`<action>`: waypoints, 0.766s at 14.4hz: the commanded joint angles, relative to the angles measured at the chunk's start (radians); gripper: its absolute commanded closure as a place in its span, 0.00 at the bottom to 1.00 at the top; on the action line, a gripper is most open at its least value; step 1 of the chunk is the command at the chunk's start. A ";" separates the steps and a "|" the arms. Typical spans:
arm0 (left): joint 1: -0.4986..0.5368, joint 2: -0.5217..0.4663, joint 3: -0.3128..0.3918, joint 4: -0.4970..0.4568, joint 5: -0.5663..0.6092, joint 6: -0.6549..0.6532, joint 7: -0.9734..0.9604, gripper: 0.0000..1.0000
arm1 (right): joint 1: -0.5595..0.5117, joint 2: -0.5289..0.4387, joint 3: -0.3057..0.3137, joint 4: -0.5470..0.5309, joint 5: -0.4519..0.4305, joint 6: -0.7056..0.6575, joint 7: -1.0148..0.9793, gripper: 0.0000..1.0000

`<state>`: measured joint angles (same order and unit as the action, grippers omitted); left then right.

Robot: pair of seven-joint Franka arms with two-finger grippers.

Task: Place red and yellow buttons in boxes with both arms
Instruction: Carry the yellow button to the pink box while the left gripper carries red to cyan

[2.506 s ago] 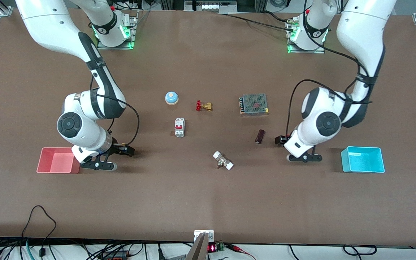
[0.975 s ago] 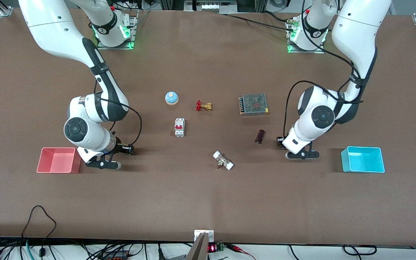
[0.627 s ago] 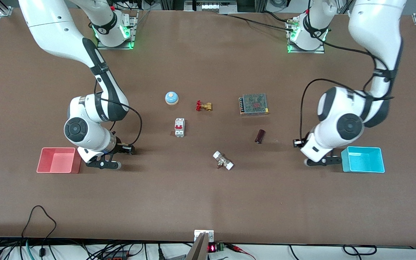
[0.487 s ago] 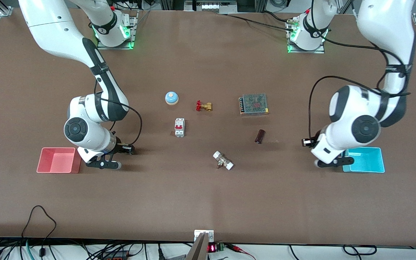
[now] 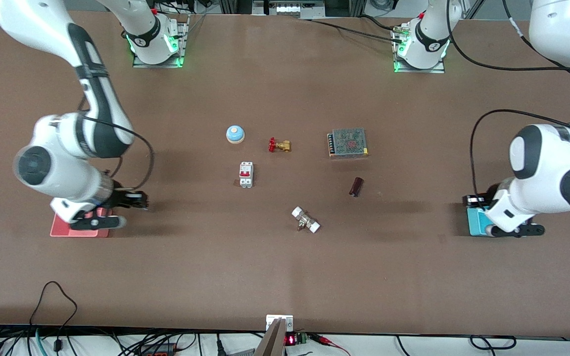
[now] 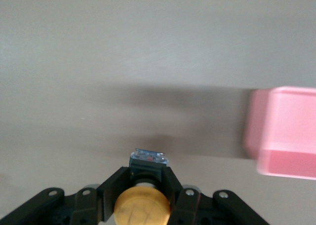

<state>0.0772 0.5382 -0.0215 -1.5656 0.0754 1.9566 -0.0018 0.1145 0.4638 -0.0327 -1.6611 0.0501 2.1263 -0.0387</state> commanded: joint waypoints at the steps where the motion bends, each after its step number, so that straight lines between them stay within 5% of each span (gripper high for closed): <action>1: 0.056 0.089 -0.008 0.091 0.034 0.037 0.139 0.74 | -0.079 -0.025 0.002 -0.003 0.002 -0.013 -0.156 0.76; 11: 0.139 0.192 -0.008 0.137 -0.037 0.119 0.223 0.73 | -0.190 0.093 -0.001 0.066 -0.004 0.145 -0.277 0.76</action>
<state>0.2004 0.7064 -0.0204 -1.4550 0.0587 2.0808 0.2029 -0.0489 0.5278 -0.0410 -1.6248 0.0496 2.2587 -0.2838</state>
